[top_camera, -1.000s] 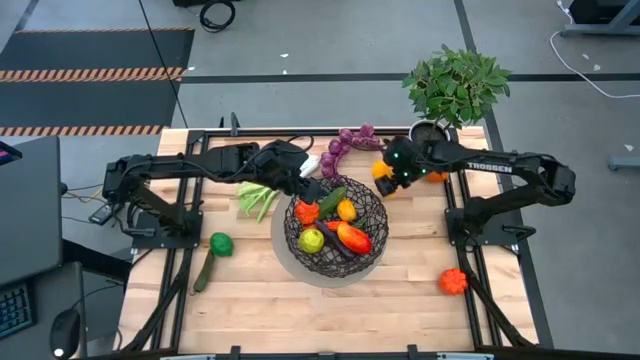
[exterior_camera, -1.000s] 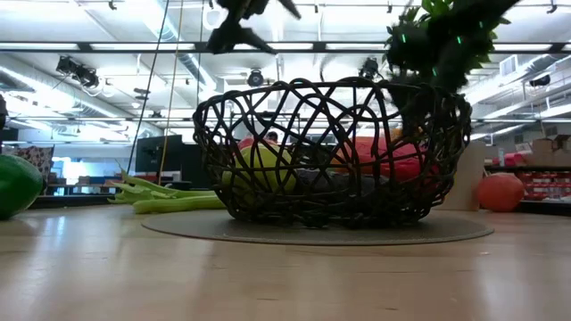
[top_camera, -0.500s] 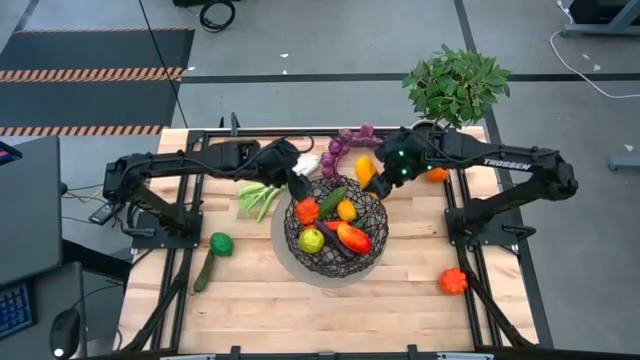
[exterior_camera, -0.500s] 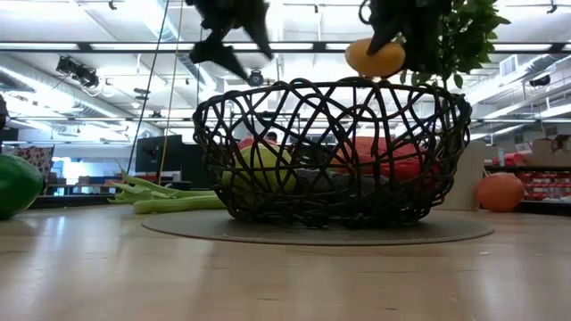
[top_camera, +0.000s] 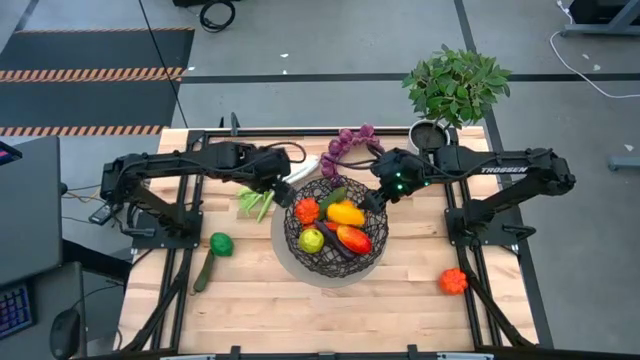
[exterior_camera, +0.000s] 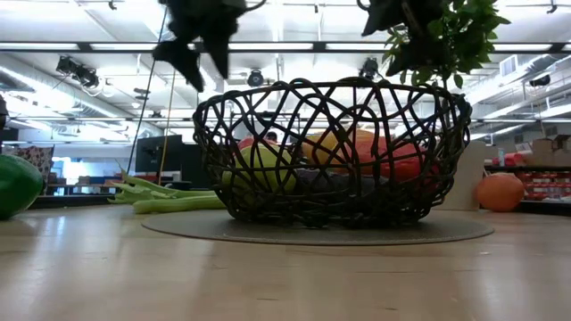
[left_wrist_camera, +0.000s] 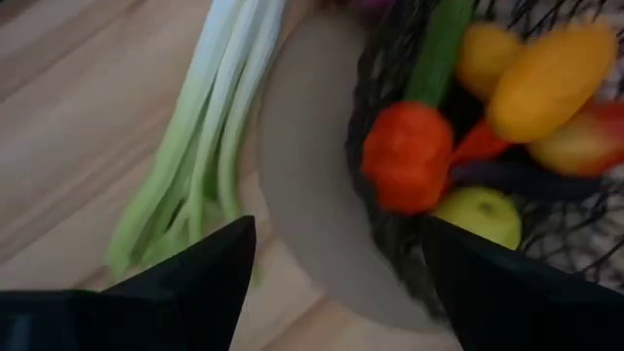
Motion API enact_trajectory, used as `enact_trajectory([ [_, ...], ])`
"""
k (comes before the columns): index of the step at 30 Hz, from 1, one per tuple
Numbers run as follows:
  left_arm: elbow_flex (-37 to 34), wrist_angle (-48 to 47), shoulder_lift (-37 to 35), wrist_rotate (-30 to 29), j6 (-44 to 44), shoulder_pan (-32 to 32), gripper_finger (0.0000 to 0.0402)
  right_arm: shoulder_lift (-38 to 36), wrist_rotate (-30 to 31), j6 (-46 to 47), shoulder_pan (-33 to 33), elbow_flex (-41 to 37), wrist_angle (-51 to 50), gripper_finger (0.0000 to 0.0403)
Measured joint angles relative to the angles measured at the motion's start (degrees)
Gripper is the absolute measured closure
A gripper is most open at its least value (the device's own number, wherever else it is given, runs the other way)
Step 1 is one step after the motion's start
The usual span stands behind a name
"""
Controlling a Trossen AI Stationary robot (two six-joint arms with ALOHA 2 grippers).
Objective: Build produce basket
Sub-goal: Put the green spring onions into the black wire basket
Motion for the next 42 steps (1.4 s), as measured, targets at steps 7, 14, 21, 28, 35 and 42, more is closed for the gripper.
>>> enact_trajectory([
  [7, 0.01, -14.24, -1.67, 0.74, -10.31, -5.21, 0.0104, 0.00, 4.18, 0.55, 0.77, 0.00, -0.28, 0.0029],
  [14, -0.01, -21.09, -2.36, 0.66, -25.77, -13.27, 0.0104, 0.00, 7.56, -3.21, 0.21, 0.00, -0.16, 0.0027],
  [21, -0.01, -25.03, -2.20, -0.12, -38.05, -20.79, 0.0104, 0.00, 7.58, -10.37, -1.49, 0.00, -0.16, 0.0029],
  [28, -0.01, -25.73, -2.20, -7.34, -32.06, -16.34, 0.0104, 0.00, 7.56, -17.66, -3.47, 0.00, -0.05, 0.0029],
  [35, 0.00, -12.52, -1.79, 0.23, -5.51, -0.02, 0.0104, 0.00, 6.08, -19.40, -5.33, 0.00, -1.19, 0.0029],
  [42, 0.01, -7.77, 2.41, 6.85, 17.48, 14.26, 0.0104, 0.00, 7.26, -11.40, -5.14, 0.00, -5.35, 0.0029],
])
